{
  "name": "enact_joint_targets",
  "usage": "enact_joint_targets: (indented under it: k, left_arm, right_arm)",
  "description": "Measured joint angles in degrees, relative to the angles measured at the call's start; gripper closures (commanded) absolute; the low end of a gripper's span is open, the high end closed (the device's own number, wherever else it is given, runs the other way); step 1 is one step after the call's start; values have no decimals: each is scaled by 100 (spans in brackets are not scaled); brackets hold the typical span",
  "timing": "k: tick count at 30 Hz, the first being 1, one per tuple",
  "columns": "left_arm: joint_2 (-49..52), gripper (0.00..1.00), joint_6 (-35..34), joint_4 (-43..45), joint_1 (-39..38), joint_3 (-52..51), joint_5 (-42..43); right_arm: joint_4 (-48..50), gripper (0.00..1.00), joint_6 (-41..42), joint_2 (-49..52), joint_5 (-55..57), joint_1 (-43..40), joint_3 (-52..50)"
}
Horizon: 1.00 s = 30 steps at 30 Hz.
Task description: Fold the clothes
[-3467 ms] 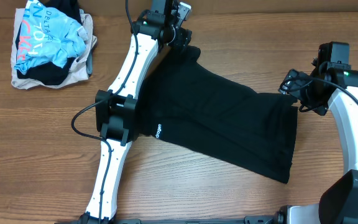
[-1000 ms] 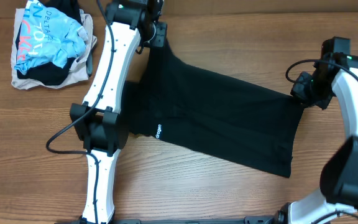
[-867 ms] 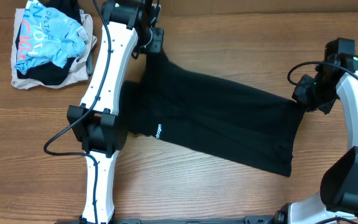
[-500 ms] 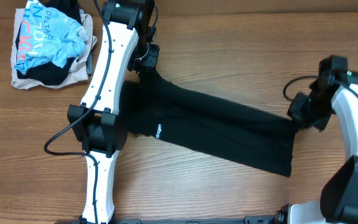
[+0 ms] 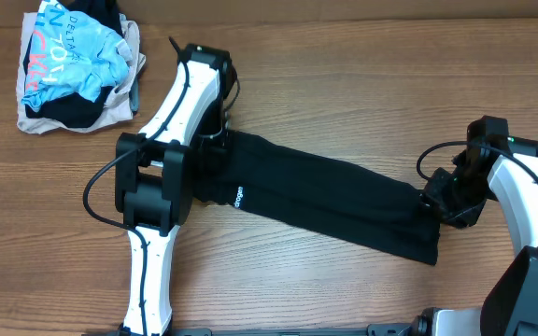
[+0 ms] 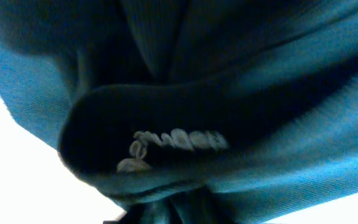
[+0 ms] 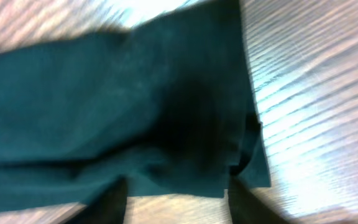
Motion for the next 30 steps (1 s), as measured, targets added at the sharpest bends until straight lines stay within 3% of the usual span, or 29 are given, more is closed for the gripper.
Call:
enact_joint_targets:
  k: [6,7,8,9,10,21,24,28,30]
  left_arm:
    - [0,53,52,98,0,-168,-249]
    - [0,46,52,103,0,-133,-264]
    - [0,32,52,107,0,-90,-280]
    - [2,5,68,87,0,55,-299]
    - [2,0,61,107,0,212,-317]
    - [0,0,-111,59,179,2826,-407]
    - [-2,0,-122,72,315,3182,-378]
    - [-2,0,-125,66,439,3265,-376]
    - [-2,0,-125,70,468,3265,-374]
  right_arm:
    - [50,5,-9,0,9,0,-66]
    - [96,1,-4,0,17,0,-74]
    - [149,0,-11,0,17,0,-79]
    - [232,0,-4,0,48,0,-92]
    - [304,0,-17,-2,68,0,-107]
    - [1252,0,-2,-20,184,-245,-911]
    - [1541,5,17,-20,205,-369,-1213]
    - [1965,20,149,-20,162,-402,-1617]
    - [2085,35,214,-79,138,-407,-1694]
